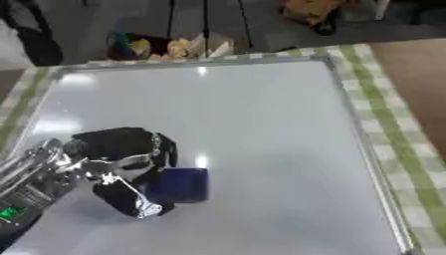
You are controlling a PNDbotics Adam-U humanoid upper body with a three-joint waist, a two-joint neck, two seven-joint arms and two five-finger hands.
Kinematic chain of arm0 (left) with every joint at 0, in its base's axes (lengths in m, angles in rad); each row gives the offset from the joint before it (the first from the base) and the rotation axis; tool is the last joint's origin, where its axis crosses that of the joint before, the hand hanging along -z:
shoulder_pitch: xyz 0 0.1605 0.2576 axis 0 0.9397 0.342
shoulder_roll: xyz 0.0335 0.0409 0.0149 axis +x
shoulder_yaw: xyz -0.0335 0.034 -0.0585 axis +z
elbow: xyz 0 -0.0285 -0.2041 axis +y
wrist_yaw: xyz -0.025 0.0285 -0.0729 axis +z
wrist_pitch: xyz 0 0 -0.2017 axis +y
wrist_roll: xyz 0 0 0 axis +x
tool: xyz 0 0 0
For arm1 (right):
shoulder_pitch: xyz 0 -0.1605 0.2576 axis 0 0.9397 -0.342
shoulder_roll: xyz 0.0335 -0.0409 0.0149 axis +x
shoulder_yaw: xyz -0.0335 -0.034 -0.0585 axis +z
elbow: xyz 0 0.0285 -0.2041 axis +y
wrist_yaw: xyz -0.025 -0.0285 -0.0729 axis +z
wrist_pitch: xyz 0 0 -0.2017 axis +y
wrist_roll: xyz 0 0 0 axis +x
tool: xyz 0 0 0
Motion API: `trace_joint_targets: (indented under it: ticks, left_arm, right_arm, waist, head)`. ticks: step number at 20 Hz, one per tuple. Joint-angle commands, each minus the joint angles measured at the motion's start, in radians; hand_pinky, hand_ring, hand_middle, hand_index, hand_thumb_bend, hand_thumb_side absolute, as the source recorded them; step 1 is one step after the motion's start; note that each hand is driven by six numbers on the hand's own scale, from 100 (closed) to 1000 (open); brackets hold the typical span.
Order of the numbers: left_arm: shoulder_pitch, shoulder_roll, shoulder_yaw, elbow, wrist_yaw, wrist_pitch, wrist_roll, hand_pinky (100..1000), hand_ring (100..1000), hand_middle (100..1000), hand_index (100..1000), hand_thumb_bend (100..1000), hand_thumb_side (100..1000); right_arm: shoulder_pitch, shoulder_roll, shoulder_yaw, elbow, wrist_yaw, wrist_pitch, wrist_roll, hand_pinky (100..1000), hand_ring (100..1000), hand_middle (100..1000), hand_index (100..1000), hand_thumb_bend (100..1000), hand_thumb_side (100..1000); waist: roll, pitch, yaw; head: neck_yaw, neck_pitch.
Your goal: Wipe the whiteboard clean with a brush.
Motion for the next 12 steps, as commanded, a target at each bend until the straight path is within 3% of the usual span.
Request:
trace_joint_targets:
  ticks: [1, 5, 12]
  left_arm:
    - [-0.010, 0.006, -0.002, 0.003, -0.015, -0.007, 0.023, 477, 670, 663, 188, 345, 422]
    - [-0.007, -0.005, -0.005, 0.018, -0.024, -0.006, 0.062, 468, 666, 704, 186, 333, 416]
    - [0.000, -0.016, -0.009, 0.043, -0.022, -0.002, 0.100, 445, 643, 684, 180, 291, 409]
  right_arm:
    - [-0.009, -0.010, -0.006, -0.015, -0.002, -0.002, 0.004, 718, 668, 552, 780, 100, 792]
    - [-0.009, -0.007, -0.005, -0.015, -0.001, -0.001, 0.006, 719, 668, 552, 780, 100, 792]
    - [-0.008, -0.002, -0.004, -0.015, 0.002, 0.000, 0.007, 720, 668, 550, 781, 100, 794]
  waist:
    - [-0.006, -0.017, -0.001]
    - [-0.008, -0.016, 0.000]
    - [-0.010, -0.012, 0.001]
  head:
    - [0.000, -0.008]
    - [0.000, -0.010]
    - [-0.002, -0.012]
